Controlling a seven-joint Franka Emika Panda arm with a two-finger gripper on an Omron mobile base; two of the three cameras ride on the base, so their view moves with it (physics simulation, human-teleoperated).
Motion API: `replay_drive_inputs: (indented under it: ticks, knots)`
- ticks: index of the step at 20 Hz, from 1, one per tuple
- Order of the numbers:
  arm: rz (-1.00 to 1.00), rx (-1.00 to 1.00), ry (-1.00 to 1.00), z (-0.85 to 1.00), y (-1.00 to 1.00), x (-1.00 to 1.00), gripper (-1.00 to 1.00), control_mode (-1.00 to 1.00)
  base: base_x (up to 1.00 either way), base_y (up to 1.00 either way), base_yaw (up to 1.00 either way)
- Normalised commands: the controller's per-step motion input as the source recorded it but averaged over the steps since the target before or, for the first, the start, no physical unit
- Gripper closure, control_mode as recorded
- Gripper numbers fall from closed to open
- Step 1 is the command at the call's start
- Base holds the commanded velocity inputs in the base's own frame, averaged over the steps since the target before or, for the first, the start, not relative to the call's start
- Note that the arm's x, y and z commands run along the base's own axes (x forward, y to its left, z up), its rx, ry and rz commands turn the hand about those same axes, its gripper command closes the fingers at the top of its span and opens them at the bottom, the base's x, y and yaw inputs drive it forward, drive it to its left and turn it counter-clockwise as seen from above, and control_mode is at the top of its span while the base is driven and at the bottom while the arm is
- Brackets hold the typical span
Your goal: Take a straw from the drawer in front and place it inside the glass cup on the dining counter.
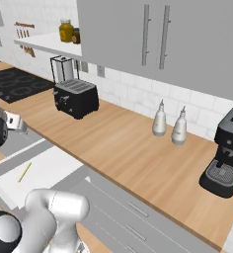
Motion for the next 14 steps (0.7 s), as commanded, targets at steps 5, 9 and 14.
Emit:
replay_drive_inputs:
  ticks: [5,9,14]
  knots:
    - [-0.39,0.00,0.58,-0.72,0.12,-0.04,-1.00,-1.00,0.00,0.00,0.00]
    - [-0.10,0.00,0.30,-0.98,0.01,-0.07,-1.00,-1.00,0.00,0.00,0.00]
    - [0.01,-0.02,0.09,-0.83,0.15,-0.08,-1.00,-1.00,0.00,0.00,0.00]
